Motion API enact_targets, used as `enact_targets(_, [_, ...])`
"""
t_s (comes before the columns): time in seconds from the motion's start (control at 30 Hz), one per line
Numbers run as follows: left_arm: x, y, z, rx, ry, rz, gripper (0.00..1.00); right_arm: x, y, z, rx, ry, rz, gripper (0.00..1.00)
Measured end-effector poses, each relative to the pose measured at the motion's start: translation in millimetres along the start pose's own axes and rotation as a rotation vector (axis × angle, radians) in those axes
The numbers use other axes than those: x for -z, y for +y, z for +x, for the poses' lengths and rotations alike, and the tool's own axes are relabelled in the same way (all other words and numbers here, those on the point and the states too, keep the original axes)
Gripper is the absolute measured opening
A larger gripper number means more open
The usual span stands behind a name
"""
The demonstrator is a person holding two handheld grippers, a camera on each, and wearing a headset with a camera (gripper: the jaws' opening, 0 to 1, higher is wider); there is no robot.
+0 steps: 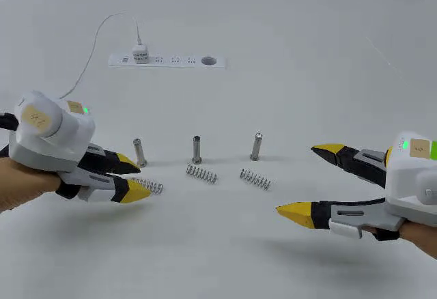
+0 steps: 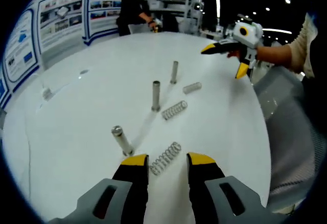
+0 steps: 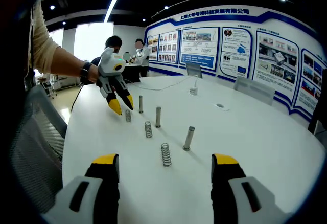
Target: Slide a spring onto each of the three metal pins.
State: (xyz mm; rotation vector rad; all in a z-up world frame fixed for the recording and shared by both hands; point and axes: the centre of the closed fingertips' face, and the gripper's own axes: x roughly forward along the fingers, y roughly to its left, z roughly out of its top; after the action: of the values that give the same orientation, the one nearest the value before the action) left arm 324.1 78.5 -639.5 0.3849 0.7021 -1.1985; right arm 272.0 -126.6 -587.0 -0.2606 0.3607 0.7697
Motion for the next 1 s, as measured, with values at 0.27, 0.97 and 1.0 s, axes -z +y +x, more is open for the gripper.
enact_targets(0.27, [10.8,-2.1,0.2,0.006,0.043,-0.006,0.27,-0.2,0.3,0.1,0.0,0.0,0.002,0.75])
enact_targets(0.97, [20.0,10.2,-2.1,-0.086,0.034,-0.044,0.11,-0.2,3.1,1.9,-0.009,0.004,0.0,0.74])
enact_targets(1.0, [19.9,10.7,-1.9,-0.088,0.033,-0.046,0.11,-0.1,3.1,1.9,-0.009,0.005,-0.001,0.74])
